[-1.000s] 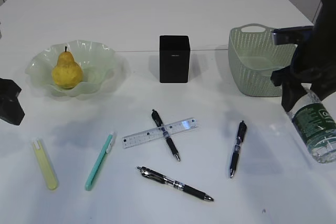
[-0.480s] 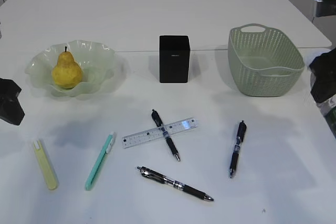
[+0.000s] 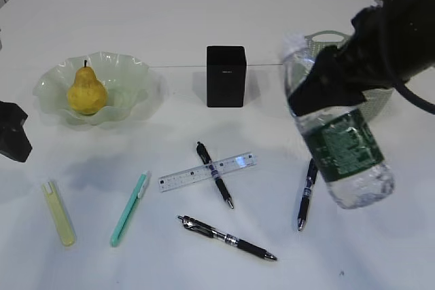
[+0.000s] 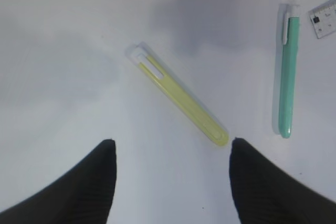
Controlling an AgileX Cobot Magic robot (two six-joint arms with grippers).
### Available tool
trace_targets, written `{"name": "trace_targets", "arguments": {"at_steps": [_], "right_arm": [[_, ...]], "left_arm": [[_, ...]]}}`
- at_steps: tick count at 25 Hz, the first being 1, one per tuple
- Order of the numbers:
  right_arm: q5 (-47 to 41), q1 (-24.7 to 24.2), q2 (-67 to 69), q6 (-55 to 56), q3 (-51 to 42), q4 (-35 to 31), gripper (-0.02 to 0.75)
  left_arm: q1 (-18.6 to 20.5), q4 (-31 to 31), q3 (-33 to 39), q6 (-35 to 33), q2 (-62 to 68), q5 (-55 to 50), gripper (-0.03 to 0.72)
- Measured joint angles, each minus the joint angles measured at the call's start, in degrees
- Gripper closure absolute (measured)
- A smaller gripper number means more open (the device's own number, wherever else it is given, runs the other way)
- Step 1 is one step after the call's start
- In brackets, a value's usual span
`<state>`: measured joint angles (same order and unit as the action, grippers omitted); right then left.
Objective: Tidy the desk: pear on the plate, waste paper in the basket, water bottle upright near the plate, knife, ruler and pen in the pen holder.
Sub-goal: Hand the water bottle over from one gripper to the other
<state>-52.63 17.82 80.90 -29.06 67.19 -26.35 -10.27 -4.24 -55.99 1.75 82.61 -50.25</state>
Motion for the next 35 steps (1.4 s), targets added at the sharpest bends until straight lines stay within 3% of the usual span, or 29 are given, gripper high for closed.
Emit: {"name": "trace_targets", "arguments": {"at_steps": [8, 14, 26, 32, 35], "right_arm": [[4.8, 0.13, 0.0, -33.6, 0.0, -32.6, 0.33], [5.18, 0.13, 0.0, -47.45, 0.0, -48.75, 0.33], [5.08, 0.13, 0.0, -51.1, 0.0, -52.47, 0.33], [4.98, 0.13, 0.0, -51.1, -0.08, -52.47, 0.33], [5.08, 0.13, 0.0, -51.1, -0.08, -52.47, 0.33]], "left_arm": [[0.0, 0.0, 0.0, 0.0, 0.0, 0.04, 0.214], [0.0, 0.0, 0.0, 0.0, 0.0, 0.28, 0.214], [0.0, -3.55, 0.0, 0.0, 0.0, 8.25, 0.245], [0.0, -4.59, 1.55, 0.0, 0.75, 20.04, 0.26], [-0.16, -4.71, 5.61, 0.0, 0.75, 30.92, 0.262]]}}
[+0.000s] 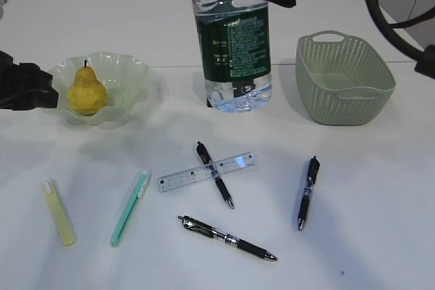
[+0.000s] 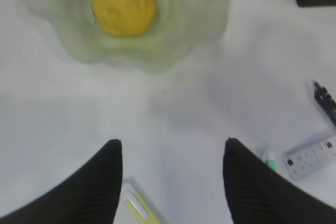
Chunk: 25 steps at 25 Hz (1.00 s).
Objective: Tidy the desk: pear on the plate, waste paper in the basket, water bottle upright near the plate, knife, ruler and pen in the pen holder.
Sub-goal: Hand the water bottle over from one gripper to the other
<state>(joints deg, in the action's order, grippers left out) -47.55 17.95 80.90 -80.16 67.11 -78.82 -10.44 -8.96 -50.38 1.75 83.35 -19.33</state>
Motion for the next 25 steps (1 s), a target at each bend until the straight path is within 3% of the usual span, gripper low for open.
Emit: {"name": "trace_targets", "arguments": {"at_steps": [9, 13, 17, 21, 25], "right_arm": [[1.1, 0.0, 0.0, -0.08, -0.05, -0.03, 0.331], [2.33, 0.0, 0.0, -0.27, -0.05, -0.12, 0.331], [2.82, 0.0, 0.0, -0.78, -0.13, -0.23, 0.331], [3.6, 0.0, 0.0, -1.01, -0.13, -0.23, 0.331], [3.72, 0.0, 0.0, -1.01, -0.13, -1.16, 0.332]], "left_arm": [[-7.14, 1.07, 17.99, 0.12, 0.0, 37.46, 0.272], [-9.1, 5.7, 20.5, 6.23, -1.17, 44.95, 0.274], [-9.29, 19.13, 20.5, 19.31, -3.4, 54.25, 0.276], [-9.37, 36.75, 20.5, 31.77, -4.01, 61.8, 0.276], [-9.37, 49.36, 20.57, 39.0, -4.01, 70.55, 0.276]]}}
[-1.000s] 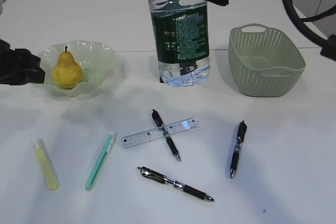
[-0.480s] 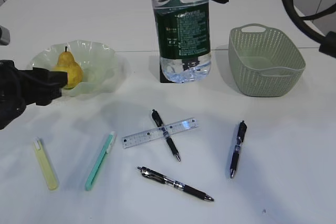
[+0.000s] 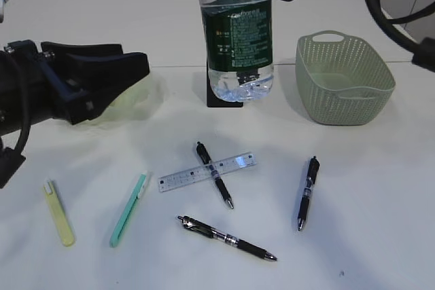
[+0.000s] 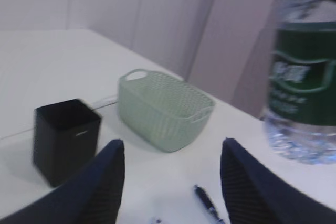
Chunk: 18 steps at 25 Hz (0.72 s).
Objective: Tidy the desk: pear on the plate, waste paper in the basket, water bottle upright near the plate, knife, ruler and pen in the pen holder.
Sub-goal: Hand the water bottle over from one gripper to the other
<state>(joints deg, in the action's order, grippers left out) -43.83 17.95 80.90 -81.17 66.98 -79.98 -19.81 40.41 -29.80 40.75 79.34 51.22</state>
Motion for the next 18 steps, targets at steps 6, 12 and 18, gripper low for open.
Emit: {"name": "trace_targets", "arguments": {"at_steps": [6, 12, 18], "right_arm": [[0.0, 0.0, 0.0, -0.92, 0.0, -0.91, 0.332], [-2.01, 0.0, 0.0, -3.55, 0.0, -1.14, 0.332], [-3.75, 0.0, 0.0, -4.91, 0.0, -1.14, 0.332]], "left_arm": [[0.0, 5.36, 0.0, 2.33, 0.0, 8.53, 0.228], [0.0, 7.12, -0.96, 8.27, 0.0, 12.89, 0.088], [0.0, 15.43, -6.15, 15.37, 0.13, 13.48, 0.076]]}}
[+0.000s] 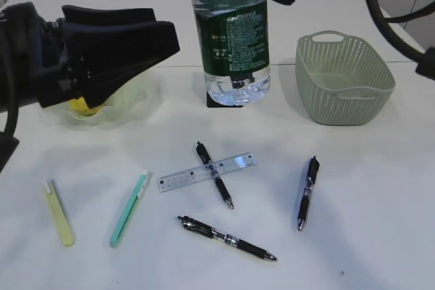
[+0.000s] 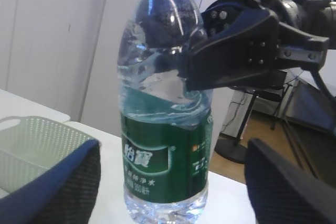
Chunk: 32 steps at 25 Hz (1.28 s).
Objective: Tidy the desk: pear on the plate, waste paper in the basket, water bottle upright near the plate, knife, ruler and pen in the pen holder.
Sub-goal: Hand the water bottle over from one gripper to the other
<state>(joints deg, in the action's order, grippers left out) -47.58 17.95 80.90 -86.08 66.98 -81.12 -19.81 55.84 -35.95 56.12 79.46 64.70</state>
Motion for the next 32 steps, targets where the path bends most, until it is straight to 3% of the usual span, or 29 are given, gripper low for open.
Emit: {"name": "trace_targets", "arguments": {"at_steps": [14, 26, 32], "right_arm": [[-2.3, 0.0, 0.0, -4.49, 0.0, -1.56, 0.332], [-4.62, 0.0, 0.0, -5.34, 0.0, -2.13, 0.332], [-5.4, 0.0, 0.0, -5.51, 0.0, -2.13, 0.332]], "left_arm": [[-1.73, 6.78, -7.95, 9.81, 6.13, 1.89, 0.055], [-1.73, 7.11, -9.92, 11.25, 8.85, 1.89, 0.054], [-4.06, 8.05, -12.01, 11.25, 9.72, 1.91, 0.054]]}}
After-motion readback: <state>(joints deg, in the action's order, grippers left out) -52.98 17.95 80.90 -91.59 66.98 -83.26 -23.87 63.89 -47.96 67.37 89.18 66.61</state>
